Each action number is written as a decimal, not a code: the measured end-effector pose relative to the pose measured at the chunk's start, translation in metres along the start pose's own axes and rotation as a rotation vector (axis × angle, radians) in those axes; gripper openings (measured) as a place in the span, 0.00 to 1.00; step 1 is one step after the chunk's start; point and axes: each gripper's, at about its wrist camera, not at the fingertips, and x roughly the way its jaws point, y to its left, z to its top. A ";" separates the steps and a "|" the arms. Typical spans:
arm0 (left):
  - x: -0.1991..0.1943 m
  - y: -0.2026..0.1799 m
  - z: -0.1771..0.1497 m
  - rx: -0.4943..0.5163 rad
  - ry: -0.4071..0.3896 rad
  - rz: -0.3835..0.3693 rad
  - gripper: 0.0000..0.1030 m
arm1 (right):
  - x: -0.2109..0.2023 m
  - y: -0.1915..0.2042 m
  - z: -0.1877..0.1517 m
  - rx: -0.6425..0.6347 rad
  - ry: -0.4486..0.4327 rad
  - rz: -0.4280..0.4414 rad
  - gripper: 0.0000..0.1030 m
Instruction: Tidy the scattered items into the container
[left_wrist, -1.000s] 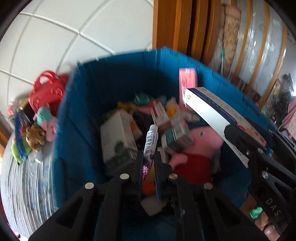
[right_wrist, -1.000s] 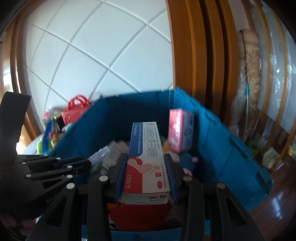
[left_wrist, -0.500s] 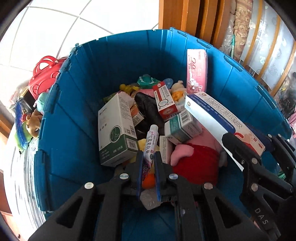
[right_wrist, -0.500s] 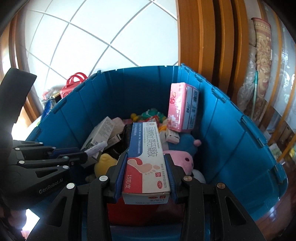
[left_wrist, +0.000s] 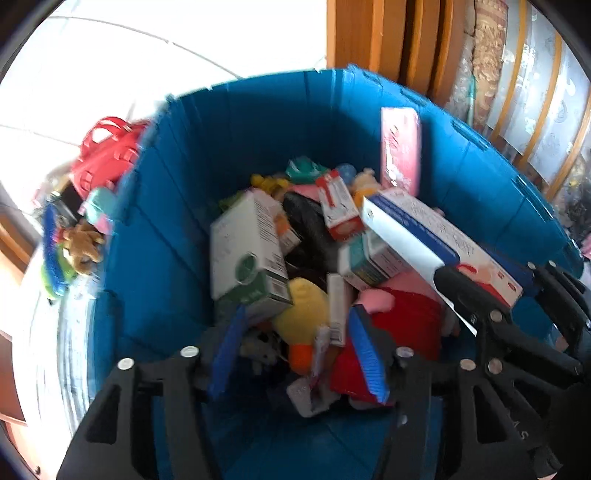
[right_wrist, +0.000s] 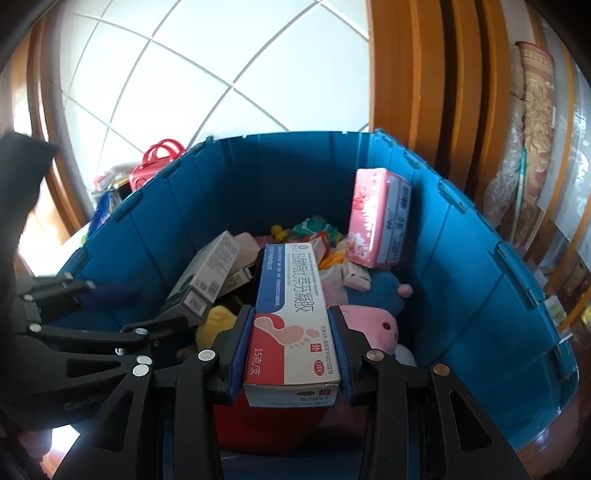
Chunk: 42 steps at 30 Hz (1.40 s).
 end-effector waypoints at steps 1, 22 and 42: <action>-0.002 0.002 -0.001 -0.001 -0.005 -0.002 0.58 | 0.000 0.001 0.000 -0.006 0.002 0.003 0.38; -0.037 0.012 -0.019 -0.034 -0.104 -0.017 0.84 | -0.039 -0.010 -0.006 0.044 -0.045 -0.048 1.00; -0.146 0.058 -0.084 -0.066 -0.315 -0.005 1.00 | -0.127 0.051 -0.036 0.079 -0.087 -0.117 1.00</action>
